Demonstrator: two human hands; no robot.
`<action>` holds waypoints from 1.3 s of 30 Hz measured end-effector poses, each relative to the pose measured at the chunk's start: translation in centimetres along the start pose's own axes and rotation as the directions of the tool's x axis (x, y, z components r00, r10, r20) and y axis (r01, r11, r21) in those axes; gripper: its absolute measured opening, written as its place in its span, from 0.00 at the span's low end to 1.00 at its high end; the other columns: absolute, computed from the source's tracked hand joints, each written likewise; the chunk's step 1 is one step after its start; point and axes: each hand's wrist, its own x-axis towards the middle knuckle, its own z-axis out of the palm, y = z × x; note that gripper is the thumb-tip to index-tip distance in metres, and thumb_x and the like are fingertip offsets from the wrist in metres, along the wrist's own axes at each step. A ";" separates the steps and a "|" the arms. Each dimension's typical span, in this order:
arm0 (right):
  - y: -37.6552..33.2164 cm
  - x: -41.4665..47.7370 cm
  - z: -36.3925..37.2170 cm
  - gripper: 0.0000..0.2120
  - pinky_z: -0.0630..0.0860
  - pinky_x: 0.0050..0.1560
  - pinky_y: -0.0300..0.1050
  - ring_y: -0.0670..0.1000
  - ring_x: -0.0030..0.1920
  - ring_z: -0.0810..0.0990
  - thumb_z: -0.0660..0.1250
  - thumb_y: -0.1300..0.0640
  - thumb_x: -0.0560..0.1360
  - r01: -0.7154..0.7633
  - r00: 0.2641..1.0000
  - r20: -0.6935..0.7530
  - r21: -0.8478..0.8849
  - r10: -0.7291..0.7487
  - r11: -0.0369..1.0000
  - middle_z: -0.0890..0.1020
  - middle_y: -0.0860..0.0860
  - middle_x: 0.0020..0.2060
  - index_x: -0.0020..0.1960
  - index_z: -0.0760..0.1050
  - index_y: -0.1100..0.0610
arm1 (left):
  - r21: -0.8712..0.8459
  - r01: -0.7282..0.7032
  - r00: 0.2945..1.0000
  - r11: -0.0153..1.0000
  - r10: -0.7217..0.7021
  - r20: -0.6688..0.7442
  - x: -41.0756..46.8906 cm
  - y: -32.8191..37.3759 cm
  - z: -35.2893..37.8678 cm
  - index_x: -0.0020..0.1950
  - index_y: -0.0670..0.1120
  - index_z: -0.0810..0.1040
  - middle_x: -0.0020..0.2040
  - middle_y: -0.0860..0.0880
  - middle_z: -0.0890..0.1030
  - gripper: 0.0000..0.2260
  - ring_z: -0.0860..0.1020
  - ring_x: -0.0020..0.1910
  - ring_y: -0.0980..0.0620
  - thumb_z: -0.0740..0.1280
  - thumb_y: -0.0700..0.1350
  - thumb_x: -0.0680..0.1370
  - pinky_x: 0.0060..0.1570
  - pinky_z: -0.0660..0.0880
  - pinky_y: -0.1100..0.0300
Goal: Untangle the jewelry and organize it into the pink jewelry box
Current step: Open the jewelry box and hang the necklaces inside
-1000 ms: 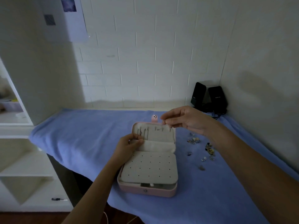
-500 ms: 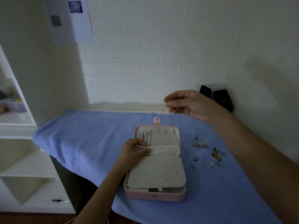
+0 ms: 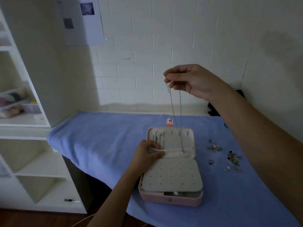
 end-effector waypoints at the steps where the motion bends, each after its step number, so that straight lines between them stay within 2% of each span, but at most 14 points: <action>1: 0.0 0.3 0.1 0.05 0.77 0.37 0.34 0.46 0.35 0.81 0.66 0.66 0.75 -0.003 1.000 -0.003 0.007 0.003 1.000 0.83 0.52 0.36 0.48 0.79 0.61 | 0.000 -0.006 1.000 1.000 0.006 -0.003 0.0 0.0 0.0 0.39 0.53 0.75 0.49 0.52 0.75 0.09 0.73 0.45 0.62 0.75 0.48 0.69 0.40 0.66 0.70; 7: 1.1 1.7 0.7 0.05 0.76 0.35 0.33 0.46 0.33 0.81 0.65 0.66 0.75 -0.046 0.999 -0.019 0.050 0.047 0.998 0.84 0.52 0.35 0.48 0.79 0.61 | -0.024 -0.013 1.000 1.000 0.012 -0.005 -0.1 -0.1 0.0 0.39 0.52 0.76 0.48 0.53 0.75 0.08 0.73 0.44 0.62 0.75 0.47 0.69 0.41 0.67 0.72; 11: 1.5 2.3 1.1 0.05 0.76 0.35 0.33 0.46 0.34 0.81 0.66 0.66 0.75 -0.055 0.998 -0.024 0.084 0.057 0.995 0.84 0.52 0.35 0.47 0.79 0.61 | -0.015 -0.010 1.000 1.000 0.010 0.015 0.0 -0.1 -0.1 0.39 0.52 0.76 0.49 0.52 0.74 0.08 0.73 0.45 0.60 0.75 0.48 0.69 0.41 0.68 0.69; 15: 1.2 2.8 1.3 0.05 0.76 0.35 0.33 0.45 0.33 0.81 0.66 0.66 0.75 -0.046 0.999 -0.014 0.063 0.047 0.997 0.84 0.51 0.35 0.47 0.79 0.60 | -0.007 -0.004 0.999 1.000 0.004 0.036 0.2 0.1 0.0 0.37 0.55 0.74 0.48 0.51 0.74 0.10 0.73 0.44 0.59 0.75 0.48 0.69 0.40 0.67 0.69; 21: -0.1 3.9 1.5 0.05 0.76 0.36 0.33 0.44 0.33 0.81 0.66 0.66 0.75 -0.014 1.000 0.000 0.040 0.014 0.999 0.84 0.50 0.35 0.47 0.79 0.60 | -0.003 0.006 0.998 1.000 -0.006 0.063 0.3 0.1 0.0 0.37 0.54 0.74 0.47 0.54 0.72 0.10 0.72 0.43 0.61 0.75 0.46 0.69 0.37 0.65 0.75; 27: -0.3 4.4 0.7 0.05 0.74 0.34 0.32 0.43 0.33 0.80 0.66 0.65 0.75 -0.007 1.000 -0.014 0.006 0.008 1.000 0.84 0.49 0.35 0.47 0.79 0.58 | 0.001 -0.003 0.999 1.000 0.003 0.046 0.4 0.0 0.0 0.37 0.54 0.74 0.47 0.54 0.73 0.10 0.73 0.43 0.60 0.75 0.47 0.69 0.37 0.64 0.73; 32: 0.9 4.0 -0.2 0.05 0.64 0.25 0.30 0.41 0.26 0.70 0.67 0.65 0.75 -0.076 0.995 -0.065 -0.050 0.073 0.996 0.84 0.50 0.37 0.47 0.79 0.57 | -0.006 -0.012 0.999 1.000 0.013 0.033 0.3 -0.1 0.1 0.37 0.54 0.74 0.47 0.53 0.73 0.09 0.73 0.43 0.59 0.75 0.47 0.69 0.38 0.65 0.71; 35: 1.9 3.8 -0.6 0.05 0.58 0.24 0.31 0.42 0.24 0.62 0.67 0.64 0.75 -0.112 0.991 -0.078 -0.065 0.107 0.992 0.84 0.50 0.37 0.46 0.80 0.56 | -0.013 -0.016 0.999 1.000 0.017 0.032 0.3 -0.1 0.1 0.37 0.54 0.74 0.48 0.54 0.73 0.09 0.73 0.45 0.59 0.75 0.47 0.69 0.41 0.67 0.69; 39: 2.4 3.6 -0.9 0.06 0.55 0.23 0.31 0.43 0.24 0.58 0.67 0.65 0.74 -0.121 0.990 -0.079 -0.084 0.114 0.989 0.84 0.51 0.40 0.47 0.80 0.56 | -0.006 -0.021 0.999 1.000 0.021 0.029 0.3 -0.1 0.1 0.37 0.54 0.74 0.48 0.54 0.73 0.09 0.73 0.45 0.59 0.74 0.47 0.69 0.41 0.67 0.68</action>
